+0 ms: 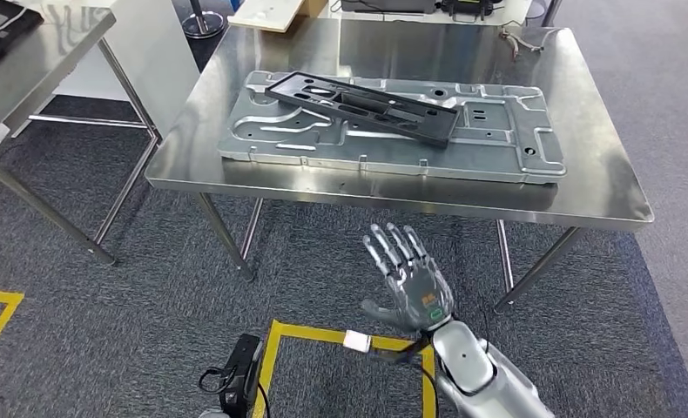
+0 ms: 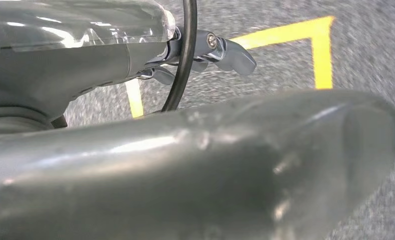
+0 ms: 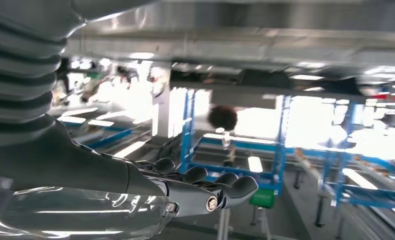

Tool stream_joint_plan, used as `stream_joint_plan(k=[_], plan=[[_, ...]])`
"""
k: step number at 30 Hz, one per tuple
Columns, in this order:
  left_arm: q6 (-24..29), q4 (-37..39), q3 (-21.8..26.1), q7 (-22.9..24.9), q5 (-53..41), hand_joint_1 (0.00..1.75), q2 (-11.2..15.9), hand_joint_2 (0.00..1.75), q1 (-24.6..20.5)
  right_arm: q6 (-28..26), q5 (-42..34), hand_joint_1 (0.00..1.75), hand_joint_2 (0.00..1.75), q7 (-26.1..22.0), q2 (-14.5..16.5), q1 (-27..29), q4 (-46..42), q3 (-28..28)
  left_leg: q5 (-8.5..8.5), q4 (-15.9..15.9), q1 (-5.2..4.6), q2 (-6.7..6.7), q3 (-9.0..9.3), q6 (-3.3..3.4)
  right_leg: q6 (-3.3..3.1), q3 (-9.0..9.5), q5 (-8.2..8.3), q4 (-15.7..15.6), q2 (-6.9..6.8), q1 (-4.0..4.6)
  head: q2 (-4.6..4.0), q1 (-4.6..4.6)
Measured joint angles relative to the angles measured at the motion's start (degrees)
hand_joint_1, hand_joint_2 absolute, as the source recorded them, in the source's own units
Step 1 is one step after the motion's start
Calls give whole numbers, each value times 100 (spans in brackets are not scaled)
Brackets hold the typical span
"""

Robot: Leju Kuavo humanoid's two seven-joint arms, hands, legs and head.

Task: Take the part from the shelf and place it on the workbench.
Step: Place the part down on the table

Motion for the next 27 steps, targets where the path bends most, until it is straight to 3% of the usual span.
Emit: stream_joint_plan(k=[1,3,4,6,7,8,9,11,12,13,14,16,17,19,20,22,23,24,26,27], plan=[[25,-13,-4,-20,50,0,4,0,12,-72,-18,0,0,-65,-1,224,-137,-58,92,-353,-18,-9,300,57,4,-55,52,2,-8,8,0,1],[84,-44,-9,-74,160,0,13,0,23,-134,-114,0,0,-228,-14,552,-377,-157,20,-1162,-64,-25,873,167,39,-117,152,-6,-9,10,0,-1],[132,-59,-9,-126,256,0,18,0,27,-143,-280,0,0,-373,-27,673,-466,-196,-59,-1444,-88,-30,1041,201,69,-121,204,-22,-7,-7,0,0],[255,-90,3,-301,541,0,31,0,65,-158,-1011,0,0,-880,-49,943,-592,-297,-33,-1683,-107,-24,1118,238,146,-116,315,-85,3,-33,0,0],[309,-105,19,-402,691,0,39,0,98,-164,-1492,0,0,-1193,-51,1112,-625,-378,53,-1735,-96,-17,1100,271,177,-132,310,-99,19,-35,0,1],[353,-125,42,-499,829,0,51,0,136,-169,-2004,0,0,-1521,-46,1298,-650,-493,148,-1788,-79,-10,1065,315,205,-166,189,-46,41,-35,0,1],[383,-141,68,-579,934,0,61,0,174,-173,-2449,0,0,-1814,-39,1475,-663,-624,249,-1837,-57,-3,1009,348,228,-222,-51,115,65,-34,0,2],[407,-162,113,-661,1057,0,85,0,232,-178,-3059,0,0,-2236,-25,1746,-660,-876,397,-1836,-58,4,842,382,269,-358,-668,733,91,-60,0,3],[416,-166,127,-679,1105,0,96,0,255,-178,-3253,0,0,-2375,-21,1848,-640,-998,458,-1813,-62,8,742,376,290,-400,-845,1077,93,-72,0,2],[434,-168,137,-698,1159,0,105,0,276,-178,-3407,0,0,-2489,-17,1943,-595,-1124,515,-1782,-62,14,637,369,311,-392,-864,1322,94,-86,0,2],[465,-172,147,-728,1230,0,113,0,296,-178,-3543,0,0,-2604,-10,2033,-520,-1280,568,-1741,-58,20,528,357,330,-311,-752,1418,94,-102,0,2],[544,-180,173,-822,1398,0,126,0,330,-178,-3763,0,0,-2869,7,2171,-258,-1641,654,-1627,-45,25,306,310,363,114,-453,1075,86,-142,0,2],[583,-187,188,-875,1481,0,134,0,344,-178,-3872,0,0,-3015,14,2208,-92,-1837,683,-1558,-48,24,206,280,375,415,-449,697,77,-149,0,2],[652,-202,226,-967,1614,0,151,0,369,-178,-4152,0,0,-3318,26,2233,314,-2232,748,-1452,-62,30,80,209,334,843,-636,58,74,-135,0,0],[686,-209,247,-1005,1672,0,160,0,382,-178,-4299,0,0,-3472,31,2229,567,-2435,792,-1437,-70,33,50,175,293,914,-711,-92,77,-112,0,0],[746,-212,279,-1066,1780,0,180,0,423,-177,-4532,0,0,-3802,33,2190,1210,-2865,839,-1428,-57,35,14,102,187,849,-646,-121,61,-111,0,-1],[766,-212,287,-1087,1832,0,192,0,451,-173,-4612,0,0,-3953,33,2142,1572,-3091,731,-1366,-48,31,-25,64,136,791,-583,-120,49,-118,0,0],[778,-212,292,-1104,1876,0,205,0,480,-155,-4694,0,0,-4090,33,2071,1958,-3334,498,-1199,-37,27,-93,26,90,713,-507,-126,37,-132,0,-1],[780,-212,296,-1133,1947,0,233,0,513,-53,-4861,0,0,-4291,33,1896,2716,-3806,-148,-577,-28,24,-259,-35,40,522,-350,-124,30,-134,0,-2],[766,-212,296,-1143,1969,0,248,0,519,15,-4933,0,0,-4362,33,1821,3065,-4024,-383,-216,-27,23,-318,-52,33,419,-270,-120,25,-131,0,-2]])
